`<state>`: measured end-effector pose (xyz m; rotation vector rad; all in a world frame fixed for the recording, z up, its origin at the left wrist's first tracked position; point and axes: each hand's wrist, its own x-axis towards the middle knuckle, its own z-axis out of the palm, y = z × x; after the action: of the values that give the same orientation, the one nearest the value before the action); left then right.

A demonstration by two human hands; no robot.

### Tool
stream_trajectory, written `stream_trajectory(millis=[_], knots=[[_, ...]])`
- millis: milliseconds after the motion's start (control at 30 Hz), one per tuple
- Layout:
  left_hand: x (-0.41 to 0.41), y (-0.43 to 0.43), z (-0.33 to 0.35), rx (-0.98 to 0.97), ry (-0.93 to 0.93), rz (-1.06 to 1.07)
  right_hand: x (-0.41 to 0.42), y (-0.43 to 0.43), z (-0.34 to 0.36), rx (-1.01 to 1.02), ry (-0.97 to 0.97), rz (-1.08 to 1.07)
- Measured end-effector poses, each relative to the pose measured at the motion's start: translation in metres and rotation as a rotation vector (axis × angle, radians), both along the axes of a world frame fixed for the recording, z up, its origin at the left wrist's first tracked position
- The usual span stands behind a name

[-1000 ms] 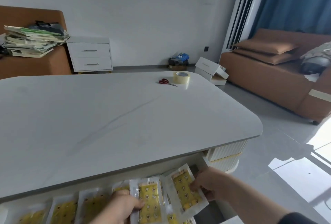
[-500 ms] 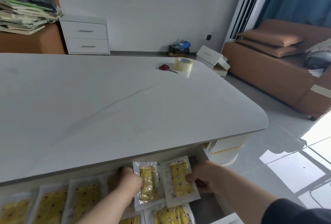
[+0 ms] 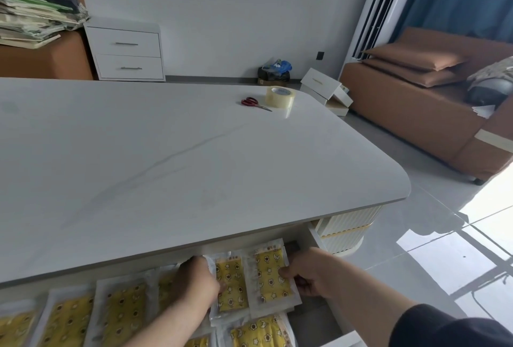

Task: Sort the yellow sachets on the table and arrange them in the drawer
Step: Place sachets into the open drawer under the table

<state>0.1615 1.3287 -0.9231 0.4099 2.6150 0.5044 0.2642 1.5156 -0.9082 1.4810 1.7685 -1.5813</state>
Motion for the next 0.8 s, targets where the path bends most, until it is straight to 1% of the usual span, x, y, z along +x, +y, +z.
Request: stream_trajectory(millis=[100, 200, 300, 400, 533, 600, 733, 800], knots=[[0.003, -0.008, 0.009, 0.017, 0.148, -0.117, -0.003, -0.002, -0.002, 0.004, 0.019, 0.000], [0.003, -0.017, 0.007, 0.089, 0.257, -0.306, -0.004, -0.002, -0.004, 0.049, 0.013, 0.023], [0.004, -0.019, -0.001, 0.176, 0.212, -0.506, -0.003, 0.002, -0.007, 0.072, -0.012, 0.013], [0.007, -0.016, -0.005, 0.167, 0.190, -0.603, -0.002, 0.005, -0.009, 0.075, -0.026, 0.001], [0.004, -0.015, -0.009, 0.120, 0.213, -0.657, -0.004, 0.003, -0.015, 0.079, -0.007, 0.007], [0.003, -0.015, -0.011, 0.130, 0.207, -0.651, -0.005, 0.001, -0.017, 0.105, -0.004, 0.021], [0.001, -0.015, -0.016, 0.141, 0.220, -0.650, -0.009, -0.003, -0.024, 0.195, -0.012, 0.043], [0.001, -0.015, -0.017, 0.146, 0.219, -0.647, -0.011, -0.004, -0.027, 0.304, -0.057, 0.134]])
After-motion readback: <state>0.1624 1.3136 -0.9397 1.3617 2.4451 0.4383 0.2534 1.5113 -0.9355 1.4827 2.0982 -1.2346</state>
